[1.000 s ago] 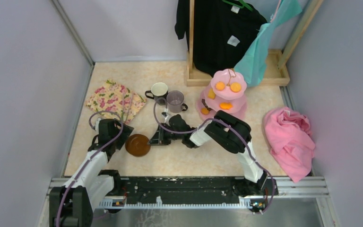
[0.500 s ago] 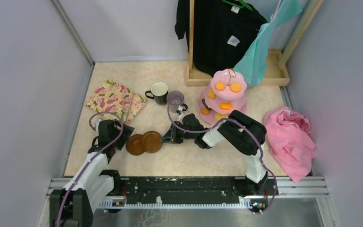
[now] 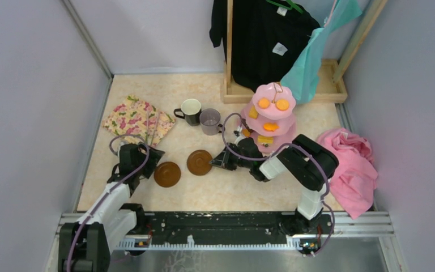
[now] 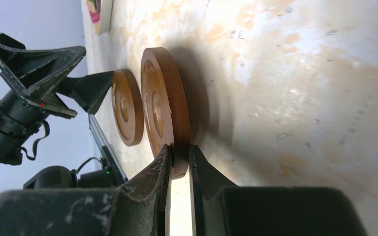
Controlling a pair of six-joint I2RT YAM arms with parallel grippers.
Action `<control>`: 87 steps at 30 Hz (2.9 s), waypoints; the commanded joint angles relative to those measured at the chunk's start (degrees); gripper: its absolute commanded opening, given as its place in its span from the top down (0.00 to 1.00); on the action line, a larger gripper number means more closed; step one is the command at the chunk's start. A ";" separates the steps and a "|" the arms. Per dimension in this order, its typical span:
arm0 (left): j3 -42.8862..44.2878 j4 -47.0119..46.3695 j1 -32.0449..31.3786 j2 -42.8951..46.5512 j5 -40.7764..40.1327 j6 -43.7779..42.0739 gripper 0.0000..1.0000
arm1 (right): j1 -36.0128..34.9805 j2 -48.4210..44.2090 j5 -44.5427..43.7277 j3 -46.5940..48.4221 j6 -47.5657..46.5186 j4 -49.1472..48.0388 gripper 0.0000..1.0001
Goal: Serve the afternoon tea
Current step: Move the coaster to the center of the board.
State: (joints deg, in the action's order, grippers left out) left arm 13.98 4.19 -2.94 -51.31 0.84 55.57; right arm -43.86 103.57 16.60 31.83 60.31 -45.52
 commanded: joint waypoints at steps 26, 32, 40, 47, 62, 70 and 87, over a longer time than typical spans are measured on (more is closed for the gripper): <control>3.17 15.18 -7.08 2.77 -7.85 0.80 0.18 | 3.81 -14.46 -9.62 -12.65 0.43 3.96 0.48; 0.73 20.09 -7.17 11.60 -10.01 3.85 0.18 | 2.86 -21.44 -13.80 -10.86 -6.01 14.58 0.40; -1.01 25.86 -7.26 19.01 -9.88 6.63 0.18 | -13.07 -24.91 -32.04 6.86 -25.81 38.80 0.59; -3.12 27.61 -7.23 24.69 -9.51 9.89 0.20 | -20.33 -12.20 -29.45 21.87 -35.97 40.63 0.98; -1.89 28.22 -7.22 27.40 -10.13 12.42 0.24 | -25.50 13.67 -21.91 49.32 -44.04 49.40 1.00; -3.02 29.65 -7.24 29.69 -10.73 13.27 0.23 | -26.02 18.59 -21.21 55.24 -44.54 52.76 1.00; -3.63 30.61 -7.18 32.24 -12.53 13.60 0.22 | -25.14 25.30 -32.10 61.68 -42.82 61.27 1.00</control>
State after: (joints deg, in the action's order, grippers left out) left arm 11.20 33.50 -9.89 -19.73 -10.41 68.49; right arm -69.76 126.87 -10.02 92.66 16.80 11.99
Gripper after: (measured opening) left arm 0.776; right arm 0.003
